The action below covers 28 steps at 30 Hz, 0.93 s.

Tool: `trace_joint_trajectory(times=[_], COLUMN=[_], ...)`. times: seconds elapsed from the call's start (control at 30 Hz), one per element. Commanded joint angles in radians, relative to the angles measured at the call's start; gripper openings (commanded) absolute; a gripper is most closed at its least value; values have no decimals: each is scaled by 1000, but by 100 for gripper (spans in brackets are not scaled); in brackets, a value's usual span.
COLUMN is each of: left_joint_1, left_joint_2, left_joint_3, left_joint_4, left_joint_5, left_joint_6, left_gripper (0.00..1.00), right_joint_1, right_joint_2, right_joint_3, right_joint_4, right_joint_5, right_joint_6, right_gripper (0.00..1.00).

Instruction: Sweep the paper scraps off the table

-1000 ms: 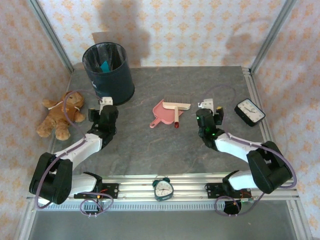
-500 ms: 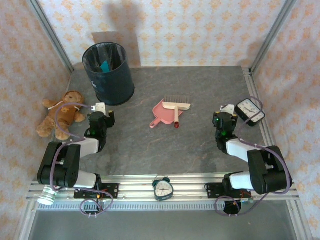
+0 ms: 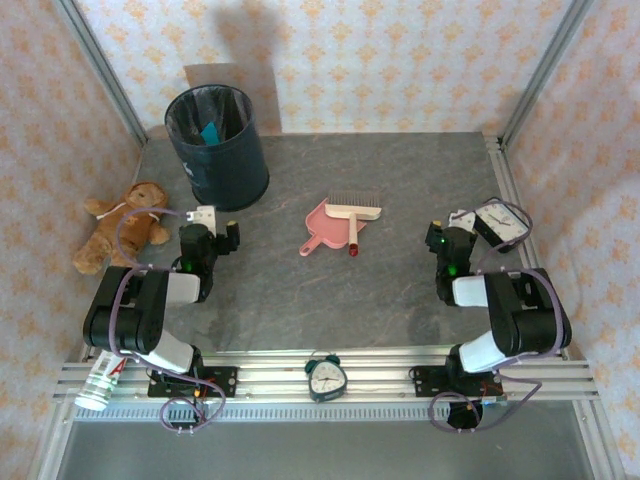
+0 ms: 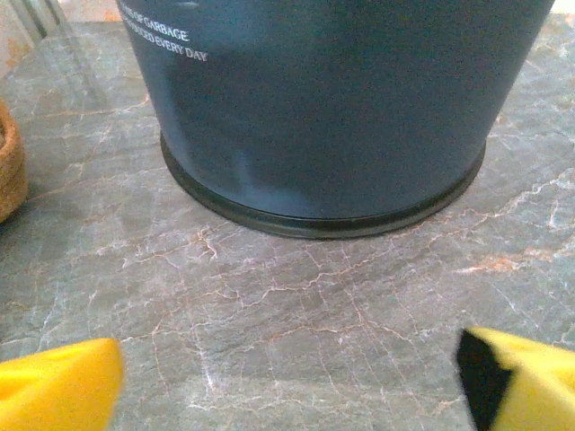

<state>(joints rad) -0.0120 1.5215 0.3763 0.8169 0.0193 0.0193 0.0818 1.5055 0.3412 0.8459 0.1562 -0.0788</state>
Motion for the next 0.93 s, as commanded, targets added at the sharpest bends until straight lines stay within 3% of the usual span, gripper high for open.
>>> trace_joint_trajectory(times=[0.0, 0.2, 0.9], left_joint_1=[4, 4, 3], left_joint_2=[0, 0, 0], left_joint_3=[20, 23, 24], left_joint_4=[30, 24, 24], left_joint_5=[-19, -5, 0], left_joint_6=[-7, -1, 2], left_gripper=[100, 100, 100], right_joint_1=[-8, -18, -19], right_joint_2=[13, 21, 19], right_joint_3=[34, 62, 63], right_joint_4=[14, -32, -31], right_joint_5=[1, -4, -4], right_joint_6=[22, 33, 32], right_gripper=[74, 100, 99])
